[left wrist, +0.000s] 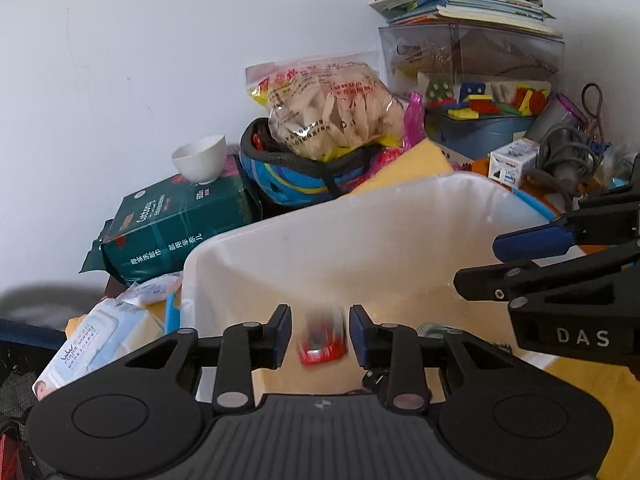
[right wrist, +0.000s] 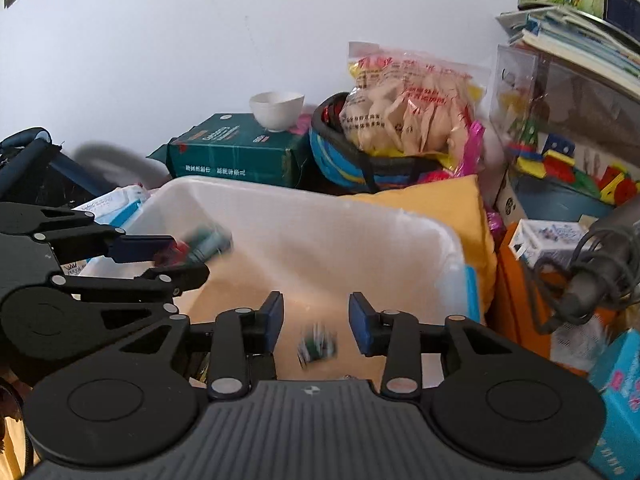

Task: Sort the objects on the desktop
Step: 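Carry the green-red car and white-green car up over the white bin, then open both tools to drop the cars into the bin, then move both open tools back down to the block pile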

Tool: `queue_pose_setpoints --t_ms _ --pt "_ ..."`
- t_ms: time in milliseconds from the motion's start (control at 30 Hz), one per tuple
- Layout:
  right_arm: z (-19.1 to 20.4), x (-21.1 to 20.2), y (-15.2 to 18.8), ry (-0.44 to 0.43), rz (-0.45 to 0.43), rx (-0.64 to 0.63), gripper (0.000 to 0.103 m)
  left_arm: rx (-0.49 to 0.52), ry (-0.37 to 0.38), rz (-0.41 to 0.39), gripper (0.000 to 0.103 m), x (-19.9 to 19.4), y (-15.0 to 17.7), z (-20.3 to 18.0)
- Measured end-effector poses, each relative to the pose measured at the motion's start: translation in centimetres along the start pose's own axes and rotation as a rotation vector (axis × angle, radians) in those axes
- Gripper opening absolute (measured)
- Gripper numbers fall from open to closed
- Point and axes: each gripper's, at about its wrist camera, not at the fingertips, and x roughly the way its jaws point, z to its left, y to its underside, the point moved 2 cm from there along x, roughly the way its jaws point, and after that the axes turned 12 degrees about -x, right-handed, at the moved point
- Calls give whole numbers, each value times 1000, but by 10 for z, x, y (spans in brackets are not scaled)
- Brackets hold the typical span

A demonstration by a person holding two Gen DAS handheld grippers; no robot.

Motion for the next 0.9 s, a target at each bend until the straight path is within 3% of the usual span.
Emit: queue_pose_setpoints --t_ms 167,367,500,733,900 --pt "-3 -10 5 -6 -15 18 44 -29 16 -24 40 -21 -1 5" --pt "0 -45 15 -26 -56 24 53 -55 109 -4 44 -60 17 7" --pt "11 -71 36 -77 -43 18 56 -56 137 40 44 -83 45 3" --pt "32 -98 88 -138 42 -31 58 70 187 108 44 -125 104 -20" --pt "43 -108 118 -182 94 -56 58 71 202 204 44 -133 149 -29"
